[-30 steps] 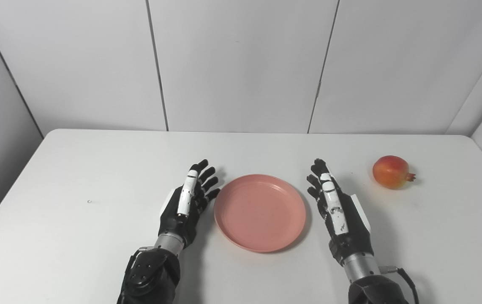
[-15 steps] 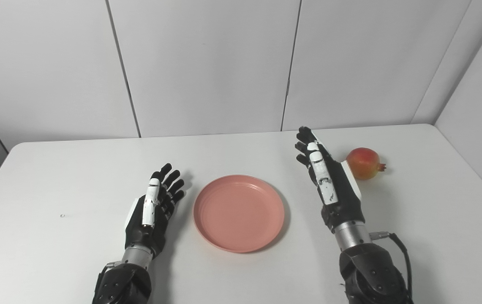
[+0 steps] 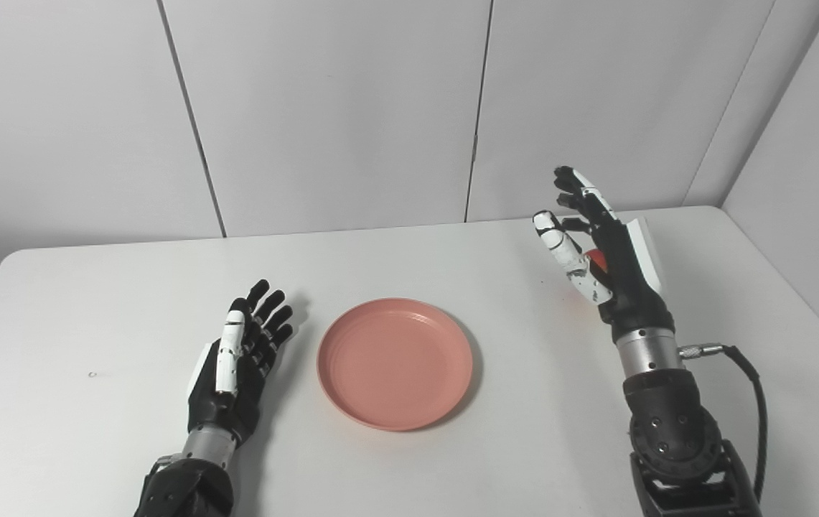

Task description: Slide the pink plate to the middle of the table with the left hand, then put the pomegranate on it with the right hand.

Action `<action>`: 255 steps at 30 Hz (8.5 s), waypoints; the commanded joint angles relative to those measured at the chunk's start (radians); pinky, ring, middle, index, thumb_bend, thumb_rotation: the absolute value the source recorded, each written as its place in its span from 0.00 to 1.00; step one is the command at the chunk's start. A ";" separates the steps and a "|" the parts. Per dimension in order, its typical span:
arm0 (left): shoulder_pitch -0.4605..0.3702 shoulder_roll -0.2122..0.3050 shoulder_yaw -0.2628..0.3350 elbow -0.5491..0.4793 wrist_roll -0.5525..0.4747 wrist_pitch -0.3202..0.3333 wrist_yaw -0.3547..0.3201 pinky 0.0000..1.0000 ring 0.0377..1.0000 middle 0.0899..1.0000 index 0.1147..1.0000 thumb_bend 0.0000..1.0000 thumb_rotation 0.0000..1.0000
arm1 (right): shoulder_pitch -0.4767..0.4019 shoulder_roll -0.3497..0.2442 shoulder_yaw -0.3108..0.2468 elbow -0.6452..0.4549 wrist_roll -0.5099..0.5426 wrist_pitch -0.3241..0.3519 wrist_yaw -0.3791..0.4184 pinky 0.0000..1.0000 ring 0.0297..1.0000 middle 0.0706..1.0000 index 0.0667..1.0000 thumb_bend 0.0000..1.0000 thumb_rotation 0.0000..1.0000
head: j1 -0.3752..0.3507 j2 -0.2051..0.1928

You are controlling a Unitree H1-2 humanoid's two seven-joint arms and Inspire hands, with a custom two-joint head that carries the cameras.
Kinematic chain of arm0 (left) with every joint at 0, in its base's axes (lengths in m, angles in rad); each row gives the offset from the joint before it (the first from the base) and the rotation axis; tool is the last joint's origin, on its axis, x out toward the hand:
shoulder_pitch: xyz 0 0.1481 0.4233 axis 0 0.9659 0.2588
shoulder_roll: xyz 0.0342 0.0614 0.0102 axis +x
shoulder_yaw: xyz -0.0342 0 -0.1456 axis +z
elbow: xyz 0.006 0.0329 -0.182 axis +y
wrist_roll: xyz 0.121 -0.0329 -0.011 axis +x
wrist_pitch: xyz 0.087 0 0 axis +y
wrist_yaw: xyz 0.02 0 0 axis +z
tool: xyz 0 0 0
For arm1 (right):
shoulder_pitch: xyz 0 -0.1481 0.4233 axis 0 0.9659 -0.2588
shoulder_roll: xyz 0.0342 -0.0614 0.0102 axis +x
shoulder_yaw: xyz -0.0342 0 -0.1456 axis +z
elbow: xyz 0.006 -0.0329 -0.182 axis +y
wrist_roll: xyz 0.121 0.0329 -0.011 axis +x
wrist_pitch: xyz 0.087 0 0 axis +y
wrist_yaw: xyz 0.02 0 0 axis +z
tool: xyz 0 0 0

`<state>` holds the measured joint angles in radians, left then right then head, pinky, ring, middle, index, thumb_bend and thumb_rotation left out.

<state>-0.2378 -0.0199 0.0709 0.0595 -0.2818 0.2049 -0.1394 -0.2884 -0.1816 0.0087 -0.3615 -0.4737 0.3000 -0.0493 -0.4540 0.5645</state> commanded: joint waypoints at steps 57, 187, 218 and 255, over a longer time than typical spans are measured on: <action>0.005 0.015 0.007 0.017 -0.044 0.015 -0.015 0.96 0.93 0.94 0.92 0.41 1.00 | -0.179 -0.309 0.052 0.443 -0.228 0.041 0.153 0.72 0.86 0.92 0.94 0.95 0.44 | -0.034 -0.037; 0.039 -0.086 -0.121 -0.086 0.175 -0.035 0.115 0.95 0.94 0.95 0.94 0.44 1.00 | -0.347 -0.083 0.370 0.153 -0.325 0.072 0.415 0.33 0.37 0.39 0.50 0.52 0.00 | 0.363 0.062; 0.029 -0.147 -0.135 -0.083 0.243 -0.054 0.177 0.95 0.94 0.95 0.94 0.42 1.00 | -0.300 0.028 0.445 0.405 -0.293 -0.061 0.311 0.30 0.36 0.38 0.50 0.52 0.00 | 0.451 0.076; 0.023 -0.146 -0.127 -0.076 0.236 -0.053 0.165 0.94 0.94 0.95 0.93 0.43 1.00 | -0.243 0.001 0.481 0.335 -0.346 -0.001 0.379 0.43 0.53 0.62 0.70 0.77 0.23 | 0.448 0.080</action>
<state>-0.1911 -0.1556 -0.0502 -0.0031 -0.0422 0.1825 0.0313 -0.5127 -0.1742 0.4935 0.0111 -0.8081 0.2876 0.3190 -0.0077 0.6458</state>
